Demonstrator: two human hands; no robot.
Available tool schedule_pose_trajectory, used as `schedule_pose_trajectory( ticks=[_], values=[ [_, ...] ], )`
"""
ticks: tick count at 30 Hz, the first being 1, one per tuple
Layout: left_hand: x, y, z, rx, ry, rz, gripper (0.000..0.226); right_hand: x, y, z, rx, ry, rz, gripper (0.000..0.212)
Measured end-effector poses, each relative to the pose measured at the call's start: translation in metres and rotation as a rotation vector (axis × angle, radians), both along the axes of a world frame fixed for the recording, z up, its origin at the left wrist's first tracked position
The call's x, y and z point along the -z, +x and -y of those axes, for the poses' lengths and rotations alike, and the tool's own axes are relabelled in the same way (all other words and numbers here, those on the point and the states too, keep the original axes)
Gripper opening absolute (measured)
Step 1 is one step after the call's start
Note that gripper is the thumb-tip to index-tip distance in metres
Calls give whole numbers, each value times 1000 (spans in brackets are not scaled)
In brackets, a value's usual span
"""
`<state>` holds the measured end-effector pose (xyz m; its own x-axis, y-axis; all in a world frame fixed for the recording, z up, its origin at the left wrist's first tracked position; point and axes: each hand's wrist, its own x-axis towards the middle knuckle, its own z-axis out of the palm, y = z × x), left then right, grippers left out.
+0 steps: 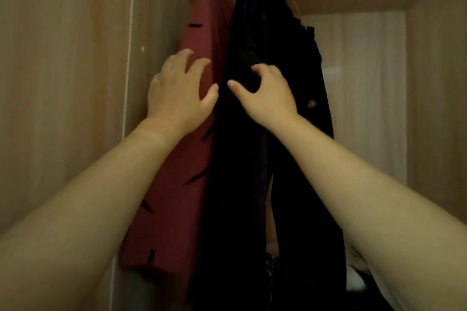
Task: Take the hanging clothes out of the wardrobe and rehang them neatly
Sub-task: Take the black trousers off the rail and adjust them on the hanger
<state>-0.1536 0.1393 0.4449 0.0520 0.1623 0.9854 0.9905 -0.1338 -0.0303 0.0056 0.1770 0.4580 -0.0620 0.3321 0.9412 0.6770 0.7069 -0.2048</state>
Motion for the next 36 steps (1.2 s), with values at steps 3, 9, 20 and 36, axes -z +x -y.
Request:
schedule_pose_trajectory(
  ticks=[3, 9, 20, 36],
  values=[
    [-3, -10, -17, 11, 12, 15, 51, -5, -17, -20, 14, 28, -43, 66],
    [-14, -10, -40, 60, 83, -10, 58, -6, 0, -34, -108, 135, -83, 30],
    [-10, -17, -58, 249, 117, 221, 58, -33, -34, -27, 69, -56, -141, 73],
    [16, 2, -50, 147, 91, 135, 55, -10, 54, -4, 28, 66, -217, 11]
  ],
)
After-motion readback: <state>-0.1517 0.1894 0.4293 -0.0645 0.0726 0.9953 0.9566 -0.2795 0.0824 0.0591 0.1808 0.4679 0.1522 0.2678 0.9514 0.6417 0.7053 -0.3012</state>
